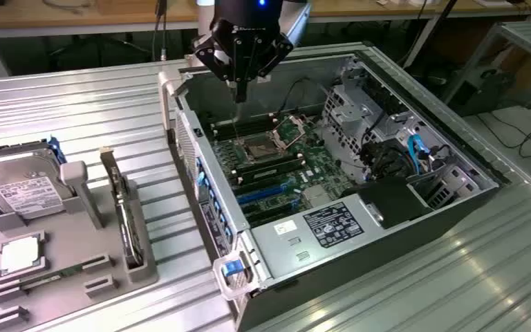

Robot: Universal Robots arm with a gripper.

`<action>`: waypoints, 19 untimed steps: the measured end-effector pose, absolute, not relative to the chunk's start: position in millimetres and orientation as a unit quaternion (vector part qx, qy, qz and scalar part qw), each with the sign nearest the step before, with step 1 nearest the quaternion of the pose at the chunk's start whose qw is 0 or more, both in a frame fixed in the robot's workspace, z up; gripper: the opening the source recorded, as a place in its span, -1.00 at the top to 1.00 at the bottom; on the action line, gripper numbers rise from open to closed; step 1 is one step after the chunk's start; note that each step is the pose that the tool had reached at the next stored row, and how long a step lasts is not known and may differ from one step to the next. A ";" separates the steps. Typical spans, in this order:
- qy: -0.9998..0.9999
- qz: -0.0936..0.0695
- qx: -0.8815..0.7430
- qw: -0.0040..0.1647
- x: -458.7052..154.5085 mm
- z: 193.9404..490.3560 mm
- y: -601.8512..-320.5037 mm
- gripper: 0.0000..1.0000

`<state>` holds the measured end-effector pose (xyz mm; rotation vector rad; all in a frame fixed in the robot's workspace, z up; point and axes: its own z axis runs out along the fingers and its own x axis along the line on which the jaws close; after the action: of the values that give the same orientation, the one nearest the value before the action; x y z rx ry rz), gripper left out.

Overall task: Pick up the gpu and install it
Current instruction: 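Reach for the gpu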

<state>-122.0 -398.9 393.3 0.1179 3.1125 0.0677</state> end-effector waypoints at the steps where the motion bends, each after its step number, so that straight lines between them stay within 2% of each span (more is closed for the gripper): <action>1: 0.999 0.022 0.038 0.013 -125.9 393.3 -399.5 0.79; 19: 0.999 0.022 0.038 0.013 -153.4 393.0 -402.8 0.79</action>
<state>-153.4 -402.8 393.0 0.1180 3.1125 0.0685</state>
